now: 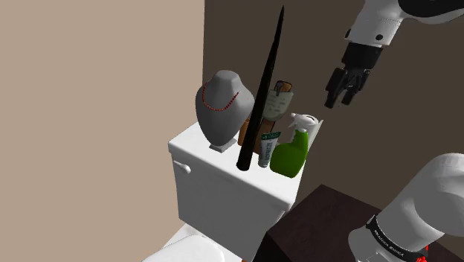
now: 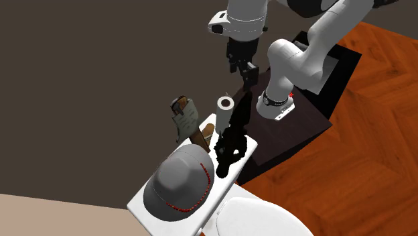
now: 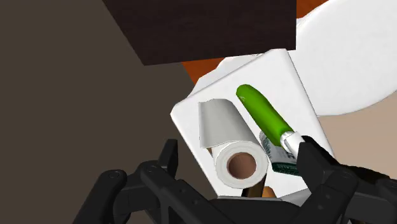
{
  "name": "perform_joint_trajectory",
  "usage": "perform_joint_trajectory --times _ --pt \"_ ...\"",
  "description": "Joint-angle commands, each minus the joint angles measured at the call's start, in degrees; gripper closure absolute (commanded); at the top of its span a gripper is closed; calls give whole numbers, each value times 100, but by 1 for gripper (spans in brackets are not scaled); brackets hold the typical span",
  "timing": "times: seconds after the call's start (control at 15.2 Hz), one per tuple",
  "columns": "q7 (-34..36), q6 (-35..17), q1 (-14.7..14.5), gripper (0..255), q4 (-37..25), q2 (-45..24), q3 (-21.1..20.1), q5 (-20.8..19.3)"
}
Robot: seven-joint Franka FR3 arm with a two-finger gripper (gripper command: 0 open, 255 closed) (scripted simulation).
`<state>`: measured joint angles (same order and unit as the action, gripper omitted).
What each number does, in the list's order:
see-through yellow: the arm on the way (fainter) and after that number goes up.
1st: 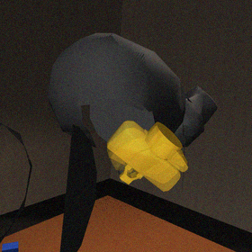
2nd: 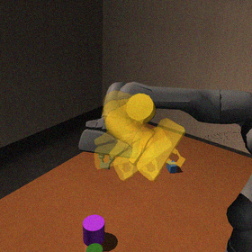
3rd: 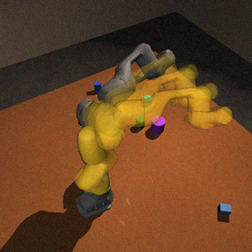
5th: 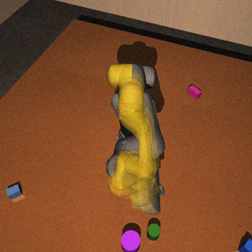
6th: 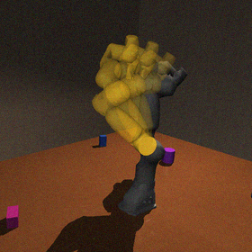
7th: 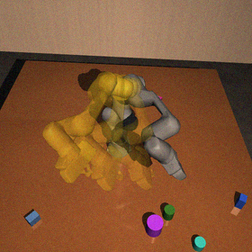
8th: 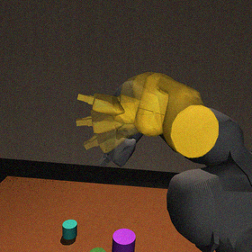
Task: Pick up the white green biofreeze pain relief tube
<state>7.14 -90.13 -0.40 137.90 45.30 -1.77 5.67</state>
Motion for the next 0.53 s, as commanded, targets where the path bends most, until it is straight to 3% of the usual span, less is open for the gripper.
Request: perform_joint_trajectory --times 0.0,0.46 --pt "0 0 0 0 0 0 0 0" --pt "-2223 -997 -824 0 -217 -1496 116 -390"
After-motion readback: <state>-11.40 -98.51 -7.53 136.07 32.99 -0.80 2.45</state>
